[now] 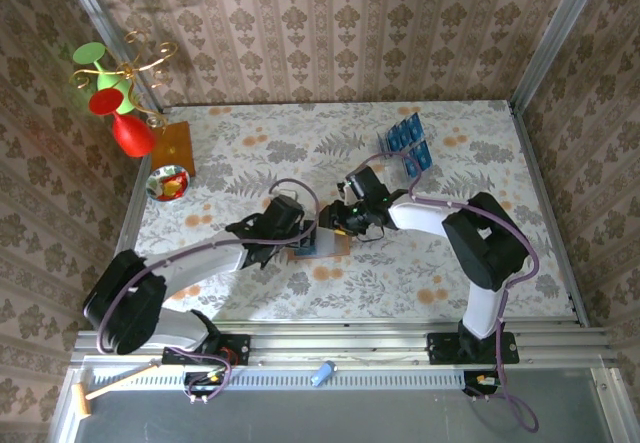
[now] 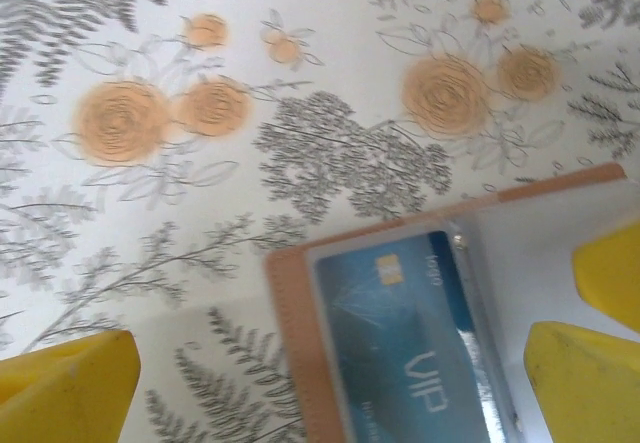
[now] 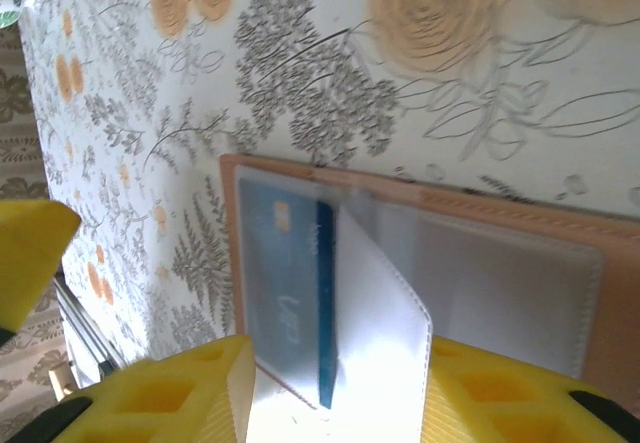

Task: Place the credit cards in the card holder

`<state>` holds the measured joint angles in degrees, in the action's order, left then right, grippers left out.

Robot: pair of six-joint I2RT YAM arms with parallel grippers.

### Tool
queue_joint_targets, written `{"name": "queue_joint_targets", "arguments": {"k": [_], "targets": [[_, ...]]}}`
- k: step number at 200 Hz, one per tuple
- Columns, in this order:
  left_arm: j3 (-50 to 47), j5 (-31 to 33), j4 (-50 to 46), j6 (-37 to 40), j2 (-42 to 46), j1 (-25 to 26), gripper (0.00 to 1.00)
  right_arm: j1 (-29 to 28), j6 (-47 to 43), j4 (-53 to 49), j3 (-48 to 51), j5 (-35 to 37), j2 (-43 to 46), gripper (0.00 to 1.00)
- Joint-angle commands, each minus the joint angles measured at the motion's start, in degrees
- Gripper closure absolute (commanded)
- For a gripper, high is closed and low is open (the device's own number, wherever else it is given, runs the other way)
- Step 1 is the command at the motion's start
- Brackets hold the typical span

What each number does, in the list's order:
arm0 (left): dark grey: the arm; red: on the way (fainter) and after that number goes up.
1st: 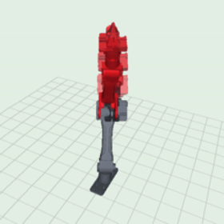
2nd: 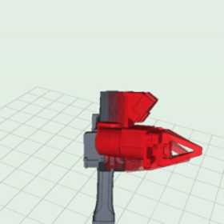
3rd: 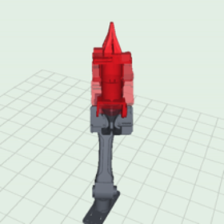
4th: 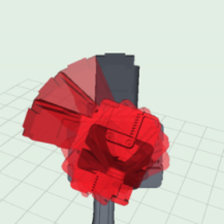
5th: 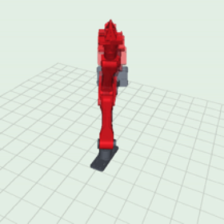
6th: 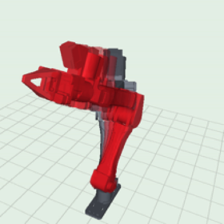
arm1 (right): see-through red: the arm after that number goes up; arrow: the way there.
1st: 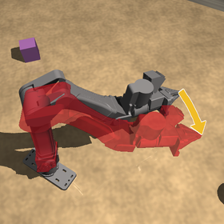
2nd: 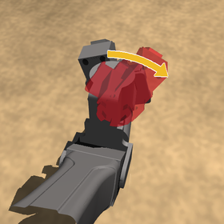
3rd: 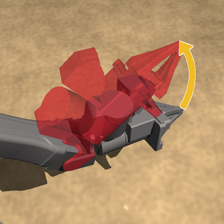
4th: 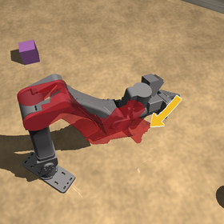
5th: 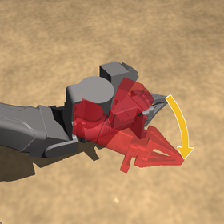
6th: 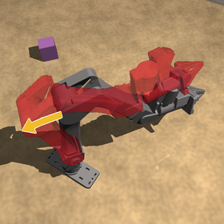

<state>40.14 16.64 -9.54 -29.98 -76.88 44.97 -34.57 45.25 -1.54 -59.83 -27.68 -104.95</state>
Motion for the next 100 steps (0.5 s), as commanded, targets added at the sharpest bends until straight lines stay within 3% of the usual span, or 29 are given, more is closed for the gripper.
{"name": "queue_joint_targets", "arguments": {"k": [1, 100], "targets": [[-2.2, 0.9, -2.4, 1.2, 4.0, -2.6, 0.0, -1.8, 0.5, -2.1, -3.0, -0.5, 0.8, 0.55], [-9.3, -1.5, -2.7, 1.8, 15.8, -9.8, 0.0, -8.6, 3.5, -2.6, -11.6, 3.5, -10.5, 0.54]]}}
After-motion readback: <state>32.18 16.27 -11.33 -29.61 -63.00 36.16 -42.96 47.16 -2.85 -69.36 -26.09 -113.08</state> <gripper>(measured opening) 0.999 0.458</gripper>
